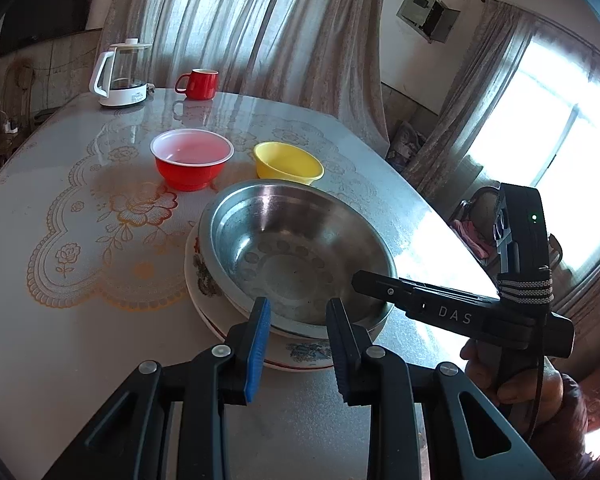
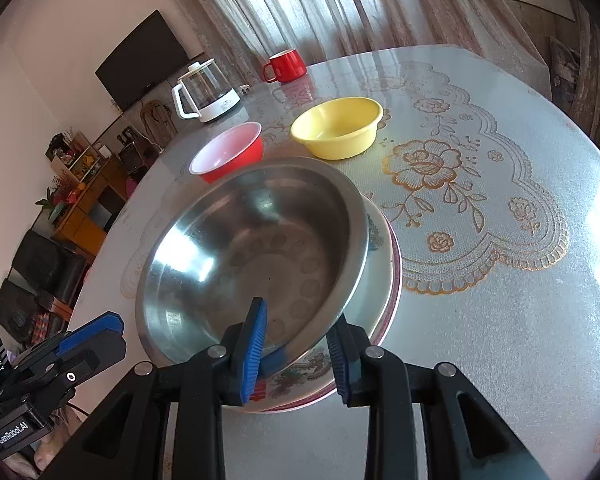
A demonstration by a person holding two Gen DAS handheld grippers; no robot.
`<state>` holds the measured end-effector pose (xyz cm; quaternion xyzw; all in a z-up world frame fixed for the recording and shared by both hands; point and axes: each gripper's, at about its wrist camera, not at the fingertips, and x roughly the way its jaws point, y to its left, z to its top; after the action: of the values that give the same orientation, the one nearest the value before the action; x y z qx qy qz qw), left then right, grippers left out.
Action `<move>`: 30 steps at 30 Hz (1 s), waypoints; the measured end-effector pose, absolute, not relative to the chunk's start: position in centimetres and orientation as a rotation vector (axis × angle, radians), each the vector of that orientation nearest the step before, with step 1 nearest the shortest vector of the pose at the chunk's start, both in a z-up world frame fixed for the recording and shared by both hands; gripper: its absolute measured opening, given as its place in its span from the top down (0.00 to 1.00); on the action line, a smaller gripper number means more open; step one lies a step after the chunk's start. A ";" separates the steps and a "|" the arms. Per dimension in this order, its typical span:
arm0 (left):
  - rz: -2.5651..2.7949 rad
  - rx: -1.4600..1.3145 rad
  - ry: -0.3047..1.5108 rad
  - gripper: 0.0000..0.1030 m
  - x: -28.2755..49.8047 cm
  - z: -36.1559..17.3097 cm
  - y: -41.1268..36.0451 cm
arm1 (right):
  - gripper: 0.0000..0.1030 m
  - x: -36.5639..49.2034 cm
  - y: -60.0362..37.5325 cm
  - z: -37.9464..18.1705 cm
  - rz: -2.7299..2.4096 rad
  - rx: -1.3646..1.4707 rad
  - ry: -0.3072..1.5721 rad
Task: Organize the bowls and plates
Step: 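Lower the steel bowl onto the pink-rose plate with both grippers, then open both grippers and withdraw them from the steel bowl rim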
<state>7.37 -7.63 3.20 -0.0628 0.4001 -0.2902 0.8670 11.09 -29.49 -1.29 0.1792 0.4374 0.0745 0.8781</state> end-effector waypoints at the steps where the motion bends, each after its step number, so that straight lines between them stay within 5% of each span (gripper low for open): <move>1: -0.603 -0.129 0.836 0.73 7.4 3.2 -7.6 | 0.72 11.1 -29.4 -1.3 0.160 0.374 0.912; 30: -0.511 -0.115 0.863 0.58 8.3 2.5 -6.1 | 0.71 10.7 -29.5 -1.7 0.194 0.461 0.916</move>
<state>8.28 -6.08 2.47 -0.0552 0.4133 -0.2446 0.8754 10.69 -29.51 -1.67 0.2202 0.4374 0.0929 0.8669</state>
